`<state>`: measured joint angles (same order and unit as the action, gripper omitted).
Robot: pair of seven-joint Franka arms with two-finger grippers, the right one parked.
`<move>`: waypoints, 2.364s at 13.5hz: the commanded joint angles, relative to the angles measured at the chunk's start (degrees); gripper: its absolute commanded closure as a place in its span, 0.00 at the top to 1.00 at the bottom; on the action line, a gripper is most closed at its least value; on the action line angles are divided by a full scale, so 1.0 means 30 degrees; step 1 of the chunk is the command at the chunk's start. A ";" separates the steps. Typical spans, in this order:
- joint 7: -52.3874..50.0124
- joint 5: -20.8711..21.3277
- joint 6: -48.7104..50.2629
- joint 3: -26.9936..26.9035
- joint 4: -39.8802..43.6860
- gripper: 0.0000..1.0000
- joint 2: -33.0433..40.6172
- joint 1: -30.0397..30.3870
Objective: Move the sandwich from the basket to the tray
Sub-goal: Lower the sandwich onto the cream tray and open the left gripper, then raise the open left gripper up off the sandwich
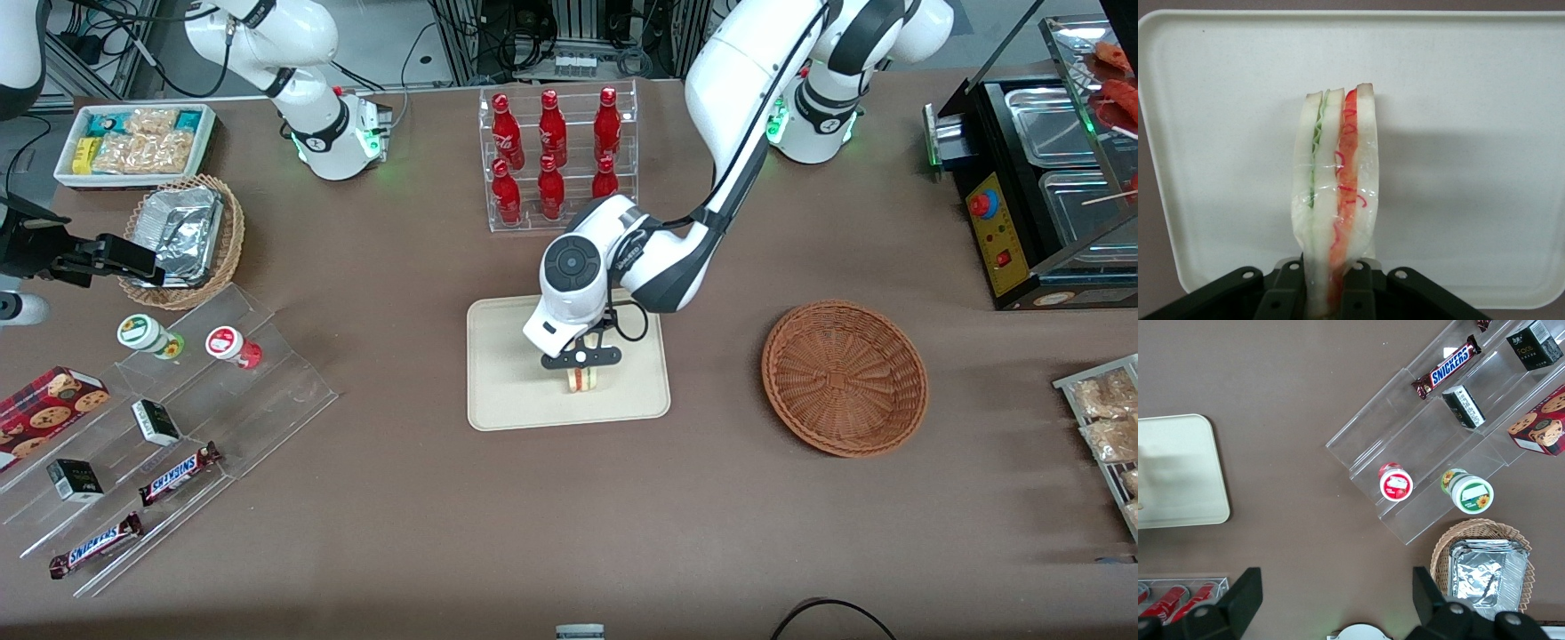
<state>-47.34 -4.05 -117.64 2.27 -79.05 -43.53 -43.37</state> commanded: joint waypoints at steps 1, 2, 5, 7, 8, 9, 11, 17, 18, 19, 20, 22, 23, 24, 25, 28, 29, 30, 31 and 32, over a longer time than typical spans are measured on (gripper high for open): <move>-0.0039 -0.0028 0.0394 -0.0231 0.0831 0.00 -0.0491 -0.0250; -0.0068 0.0001 0.0365 -0.0260 0.0831 0.00 -0.0520 -0.0249; -0.0127 0.0117 -0.0045 -0.0260 0.0831 0.00 -0.0755 -0.0249; -0.0273 0.0411 -0.0104 -0.0260 0.0860 0.00 -0.0900 -0.0249; -0.0302 0.0440 -0.0249 -0.0260 0.0860 0.00 -0.0931 -0.0249; -0.0448 0.0441 -0.0425 -0.0260 0.0831 0.00 -0.0960 -0.0278; -0.0770 0.0470 -0.0573 -0.0260 0.0860 0.00 -0.1135 -0.0278; -0.1738 0.0822 -0.0983 -0.0289 0.0860 0.00 -0.1312 -0.0542; -0.1767 0.0822 -0.0983 -0.0289 0.0860 0.35 -0.1341 -0.0542; -0.1768 0.0822 -0.0983 -0.0289 0.0860 0.78 -0.1341 -0.0542; -0.1710 0.0822 -0.0983 -0.0289 0.0860 1.00 -0.1370 -0.0542; -0.1651 0.0822 -0.0983 -0.0289 0.0860 1.00 -0.1312 -0.0542; -0.1650 0.0822 -0.0983 -0.0289 0.0860 1.00 -0.1254 -0.0542; -0.1621 0.0822 -0.0954 -0.0289 0.0889 1.00 -0.1195 -0.0513; -0.1650 0.0793 -0.0838 -0.0289 0.1006 1.00 -0.1079 -0.0513; -0.1767 0.0792 0.0358 -0.0289 0.1649 1.00 -0.0670 -0.0484; -0.1739 0.0792 0.0916 -0.0289 0.1854 1.00 -0.0377 -0.0513; -0.1709 0.0792 0.1327 -0.0289 0.2059 1.00 -0.0084 -0.0484; -0.1738 0.0792 0.1418 -0.0318 0.2293 1.00 0.0006 -0.0455; -0.1738 0.0821 0.1419 -0.0348 0.2499 1.00 0.0065 -0.0425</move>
<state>-51.24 -2.45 -115.08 1.98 -72.59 -44.58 -44.09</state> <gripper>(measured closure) 0.000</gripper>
